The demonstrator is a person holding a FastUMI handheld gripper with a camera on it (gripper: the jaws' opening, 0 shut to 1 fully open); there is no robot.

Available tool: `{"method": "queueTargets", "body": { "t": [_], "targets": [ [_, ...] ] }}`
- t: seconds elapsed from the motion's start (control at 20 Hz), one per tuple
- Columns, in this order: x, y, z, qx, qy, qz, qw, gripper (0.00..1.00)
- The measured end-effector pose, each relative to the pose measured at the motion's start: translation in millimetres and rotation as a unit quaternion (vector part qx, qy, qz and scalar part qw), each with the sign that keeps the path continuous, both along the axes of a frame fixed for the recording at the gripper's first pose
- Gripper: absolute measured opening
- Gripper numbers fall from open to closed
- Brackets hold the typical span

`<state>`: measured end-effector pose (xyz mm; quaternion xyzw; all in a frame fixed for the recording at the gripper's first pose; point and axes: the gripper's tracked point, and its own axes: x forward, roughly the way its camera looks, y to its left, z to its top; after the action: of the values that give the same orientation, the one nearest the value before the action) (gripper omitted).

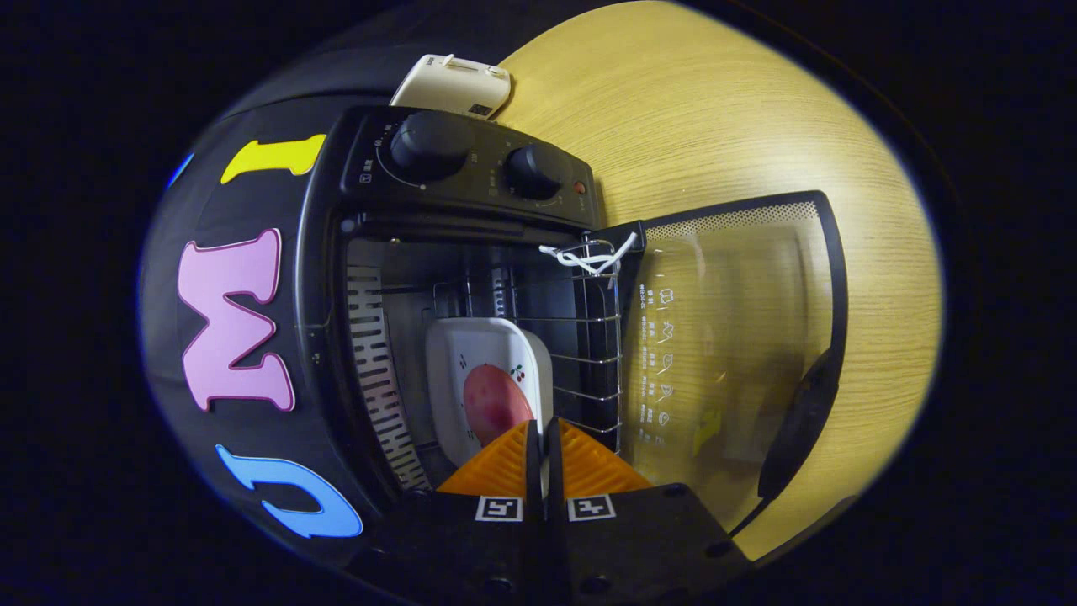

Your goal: Open the toaster oven, put the food inside, and close the toaster oven door.

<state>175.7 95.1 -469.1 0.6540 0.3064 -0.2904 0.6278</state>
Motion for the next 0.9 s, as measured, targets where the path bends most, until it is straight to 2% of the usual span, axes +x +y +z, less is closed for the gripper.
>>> {"method": "queueTargets", "body": {
  "t": [0.1,0.35,0.4,0.45,0.5,0.65,0.8,0.9],
  "targets": [
    [3.8,-0.4,-3.2,-0.005,-0.007,0.003,1.000,0.05],
    [6.1,16.1,6.2,0.040,-0.034,0.014,0.999,0.12],
    [4.3,18.5,6.3,0.040,-0.036,0.024,0.998,0.22],
    [4.0,20.9,9.6,0.043,-0.047,0.028,0.998,0.27],
    [3.7,22.6,15.7,0.048,-0.056,0.032,0.997,0.48],
    [-2.5,26.2,24.4,0.055,-0.055,0.046,0.996,0.82],
    [-17.3,31.7,31.6,0.062,-0.047,0.072,0.994,0.96],
    [-29.6,31.9,35.0,0.062,-0.038,0.084,0.994,0.97]
  ]
}}
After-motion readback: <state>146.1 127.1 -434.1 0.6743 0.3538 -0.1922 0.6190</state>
